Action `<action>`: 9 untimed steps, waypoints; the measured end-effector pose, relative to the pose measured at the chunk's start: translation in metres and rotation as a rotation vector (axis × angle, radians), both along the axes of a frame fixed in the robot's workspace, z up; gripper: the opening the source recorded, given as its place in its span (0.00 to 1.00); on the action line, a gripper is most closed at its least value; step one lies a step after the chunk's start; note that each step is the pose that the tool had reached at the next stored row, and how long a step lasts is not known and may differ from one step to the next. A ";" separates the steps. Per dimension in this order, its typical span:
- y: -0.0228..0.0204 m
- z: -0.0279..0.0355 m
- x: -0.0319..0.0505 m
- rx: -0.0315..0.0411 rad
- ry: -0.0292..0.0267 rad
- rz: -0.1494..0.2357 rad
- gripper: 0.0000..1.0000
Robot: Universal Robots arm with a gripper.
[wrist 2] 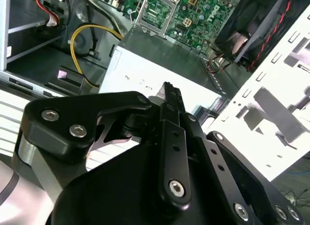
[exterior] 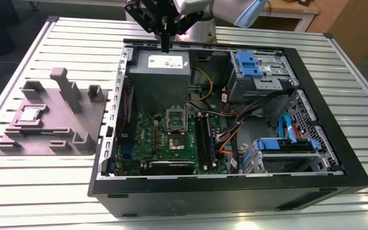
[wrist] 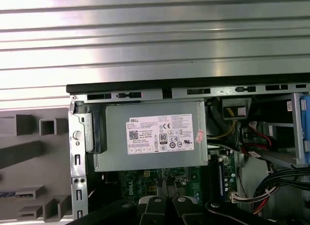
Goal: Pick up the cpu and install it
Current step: 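Reach for the cpu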
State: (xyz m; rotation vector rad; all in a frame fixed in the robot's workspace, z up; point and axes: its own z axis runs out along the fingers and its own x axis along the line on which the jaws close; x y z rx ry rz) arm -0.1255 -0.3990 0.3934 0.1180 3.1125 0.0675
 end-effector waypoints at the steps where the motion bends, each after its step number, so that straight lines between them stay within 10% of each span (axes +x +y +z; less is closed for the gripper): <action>1: 0.0000 0.0000 -0.0011 0.0001 -0.0001 0.000 0.10; 9: 0.0000 0.0000 -0.0057 0.0000 0.0000 0.000 0.10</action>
